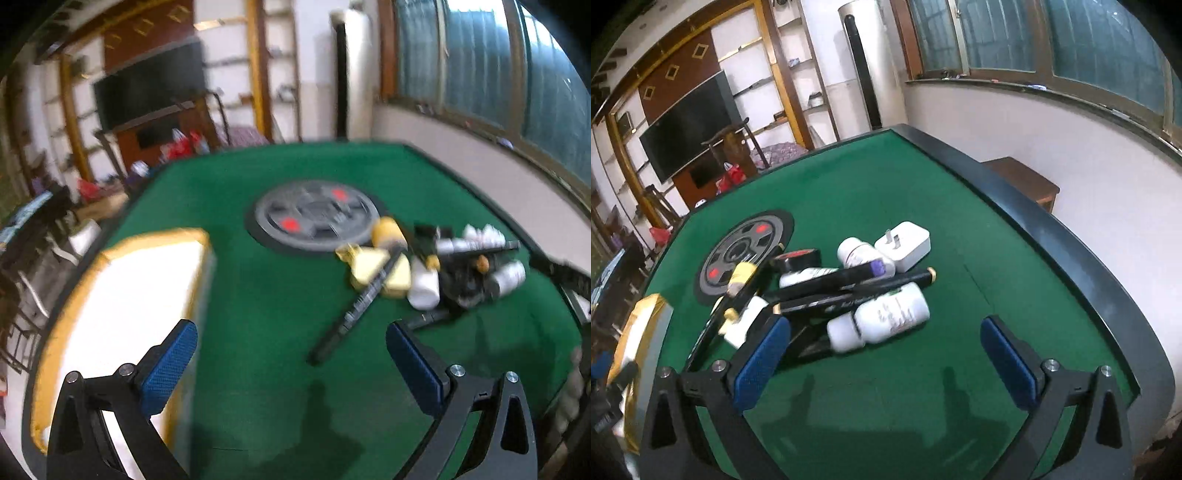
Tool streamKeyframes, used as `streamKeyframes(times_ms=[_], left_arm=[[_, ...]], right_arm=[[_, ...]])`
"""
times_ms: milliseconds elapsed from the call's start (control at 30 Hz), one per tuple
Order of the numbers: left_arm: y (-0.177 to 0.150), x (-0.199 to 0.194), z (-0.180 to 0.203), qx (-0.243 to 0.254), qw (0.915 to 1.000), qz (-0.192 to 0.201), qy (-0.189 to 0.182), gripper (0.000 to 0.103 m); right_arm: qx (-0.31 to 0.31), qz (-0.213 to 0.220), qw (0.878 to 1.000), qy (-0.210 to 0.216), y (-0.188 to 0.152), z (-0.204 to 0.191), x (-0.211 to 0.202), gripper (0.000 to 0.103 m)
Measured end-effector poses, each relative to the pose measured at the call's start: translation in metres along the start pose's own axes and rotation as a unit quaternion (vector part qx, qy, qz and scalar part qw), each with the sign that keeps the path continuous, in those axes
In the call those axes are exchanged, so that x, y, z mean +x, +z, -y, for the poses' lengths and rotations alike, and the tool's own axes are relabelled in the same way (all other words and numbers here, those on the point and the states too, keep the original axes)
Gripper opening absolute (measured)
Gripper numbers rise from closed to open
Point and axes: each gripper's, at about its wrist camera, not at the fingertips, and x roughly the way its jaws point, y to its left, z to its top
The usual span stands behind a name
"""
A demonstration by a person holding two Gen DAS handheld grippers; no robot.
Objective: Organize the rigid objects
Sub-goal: 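Grasp the black Touch marker with the left tool and lift it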
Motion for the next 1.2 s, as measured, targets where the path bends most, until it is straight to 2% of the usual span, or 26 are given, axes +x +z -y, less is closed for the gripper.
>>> streamKeyframes(times_ms=[100,267,433,500,600,733,933,1000,1067,1167,1200], left_arm=[[0.004,0.015,0.016,0.012,0.9992,-0.033,-0.018,0.103],[0.008,0.04,0.041,0.063,0.9965,-0.054,-0.006,0.103],[0.013,0.065,0.047,0.07,0.9955,-0.064,-0.004,0.102],[0.015,0.07,0.047,0.067,0.9959,-0.06,0.004,0.095],[0.018,0.072,0.045,0.055,0.9965,-0.062,-0.01,0.086],[0.019,0.076,0.054,0.076,0.9948,-0.068,-0.009,0.072],[0.019,0.08,0.06,0.088,0.9937,-0.065,0.023,0.072],[0.02,0.083,0.061,0.09,0.9931,-0.07,0.026,0.057],[0.022,0.084,0.062,0.087,0.9932,-0.076,0.016,0.03],[0.024,0.083,0.064,0.085,0.9929,-0.084,-0.005,0.016],[0.023,0.08,0.062,0.076,0.9932,-0.086,-0.02,0.016]], right_arm=[[-0.011,0.024,1.0,-0.007,0.0,-0.002,0.006,0.103],[-0.011,0.034,0.999,0.013,-0.001,-0.009,0.03,0.103],[-0.011,0.049,0.998,0.028,-0.003,-0.009,0.024,0.103],[-0.008,0.051,0.998,0.033,-0.003,-0.008,0.023,0.103],[0.002,0.05,0.998,0.037,-0.003,-0.004,0.023,0.103],[0.012,0.048,0.998,0.04,-0.002,-0.002,0.023,0.103],[0.014,0.044,0.998,0.039,-0.003,-0.002,0.026,0.103],[0.012,0.041,0.998,0.036,-0.003,-0.003,0.027,0.103],[0.009,0.041,0.999,0.033,-0.003,-0.004,0.027,0.103],[0.002,0.041,0.999,0.025,-0.004,-0.008,0.027,0.103],[0.0,0.041,0.999,0.023,-0.004,-0.008,0.027,0.103]])
